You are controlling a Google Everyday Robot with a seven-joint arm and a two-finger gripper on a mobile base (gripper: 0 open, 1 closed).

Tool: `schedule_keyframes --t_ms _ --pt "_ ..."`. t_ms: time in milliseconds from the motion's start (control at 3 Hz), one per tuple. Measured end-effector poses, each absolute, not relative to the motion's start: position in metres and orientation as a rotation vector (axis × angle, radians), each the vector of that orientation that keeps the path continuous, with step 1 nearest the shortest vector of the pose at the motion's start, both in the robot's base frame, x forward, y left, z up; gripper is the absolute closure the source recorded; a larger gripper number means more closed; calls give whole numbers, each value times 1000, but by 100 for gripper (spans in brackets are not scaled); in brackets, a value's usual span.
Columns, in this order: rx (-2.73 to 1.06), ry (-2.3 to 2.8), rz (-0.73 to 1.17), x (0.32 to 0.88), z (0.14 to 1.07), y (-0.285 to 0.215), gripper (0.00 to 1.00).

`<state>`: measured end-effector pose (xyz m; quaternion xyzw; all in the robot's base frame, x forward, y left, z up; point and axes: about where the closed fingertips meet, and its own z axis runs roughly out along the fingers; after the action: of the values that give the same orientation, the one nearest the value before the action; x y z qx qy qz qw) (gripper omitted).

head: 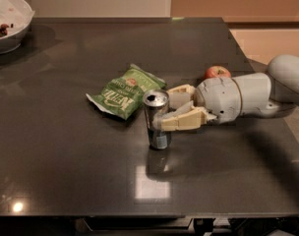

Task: Place redbull can upright

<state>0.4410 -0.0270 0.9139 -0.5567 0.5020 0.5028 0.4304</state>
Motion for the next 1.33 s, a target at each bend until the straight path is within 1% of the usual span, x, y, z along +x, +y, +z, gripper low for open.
schedule_keyframes --t_ms 333,1333 --pt "-1359 1250 1244 439 909 -27 82" --pt "-1338 1238 1225 437 905 -26 12"
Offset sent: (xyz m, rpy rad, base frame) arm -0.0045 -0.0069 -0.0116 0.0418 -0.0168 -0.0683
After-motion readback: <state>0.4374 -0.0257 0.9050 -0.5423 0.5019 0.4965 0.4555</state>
